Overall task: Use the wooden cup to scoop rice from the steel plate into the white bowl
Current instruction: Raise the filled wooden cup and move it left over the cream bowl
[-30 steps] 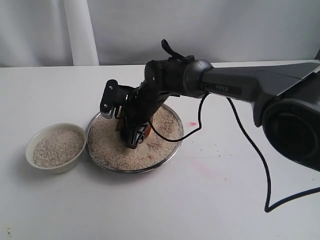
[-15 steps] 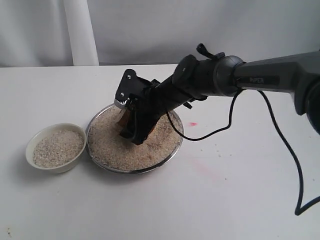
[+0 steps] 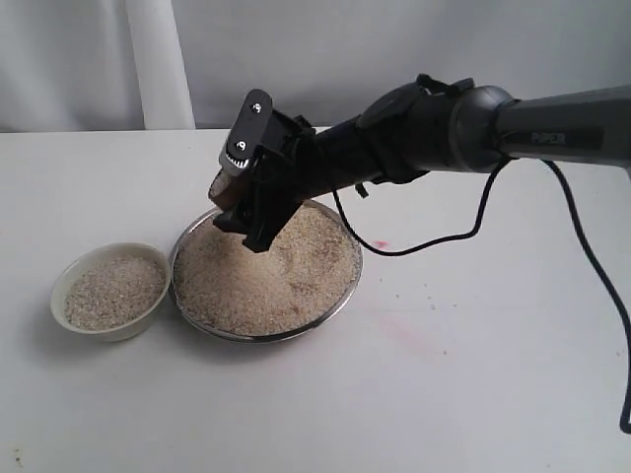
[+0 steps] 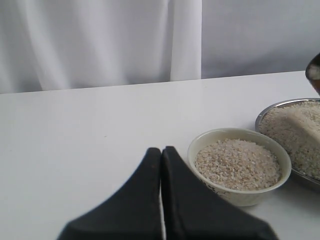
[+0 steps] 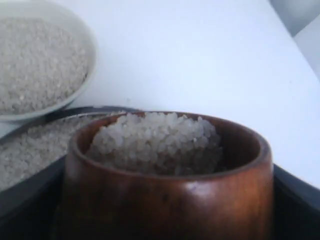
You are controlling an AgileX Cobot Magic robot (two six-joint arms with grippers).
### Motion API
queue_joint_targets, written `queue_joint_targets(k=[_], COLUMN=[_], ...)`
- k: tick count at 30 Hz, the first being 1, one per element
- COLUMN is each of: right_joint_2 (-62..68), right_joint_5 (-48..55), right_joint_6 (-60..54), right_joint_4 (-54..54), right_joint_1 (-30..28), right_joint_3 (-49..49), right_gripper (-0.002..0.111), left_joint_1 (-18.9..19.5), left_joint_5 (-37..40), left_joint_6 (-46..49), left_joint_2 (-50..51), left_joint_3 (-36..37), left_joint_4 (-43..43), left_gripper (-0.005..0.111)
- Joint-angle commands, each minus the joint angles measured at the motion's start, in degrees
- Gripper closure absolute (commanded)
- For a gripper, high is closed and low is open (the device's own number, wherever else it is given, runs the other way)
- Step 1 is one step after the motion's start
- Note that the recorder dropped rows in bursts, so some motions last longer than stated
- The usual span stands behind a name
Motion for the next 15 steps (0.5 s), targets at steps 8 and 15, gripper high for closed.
queue_joint_targets(k=[8,15], right_joint_2=[-5.6,-5.6], right_joint_5=[0.8,-7.7], right_joint_6=[-1.0,-3.0], right_joint_4=[2.3,2.2], right_joint_1=[0.4,5.5], right_joint_3=[-0.2,-0.2], right_gripper=[0.108,0.108], left_joint_1=[-0.2,-0.2], left_joint_5=[-0.6,-0.6], left_joint_6=[-0.3,-0.3], left_joint_2=[0.0,0.0], left_joint_3=[0.1,0.1], left_joint_4=[-0.5,-0.5], left_gripper=[0.107,0.107])
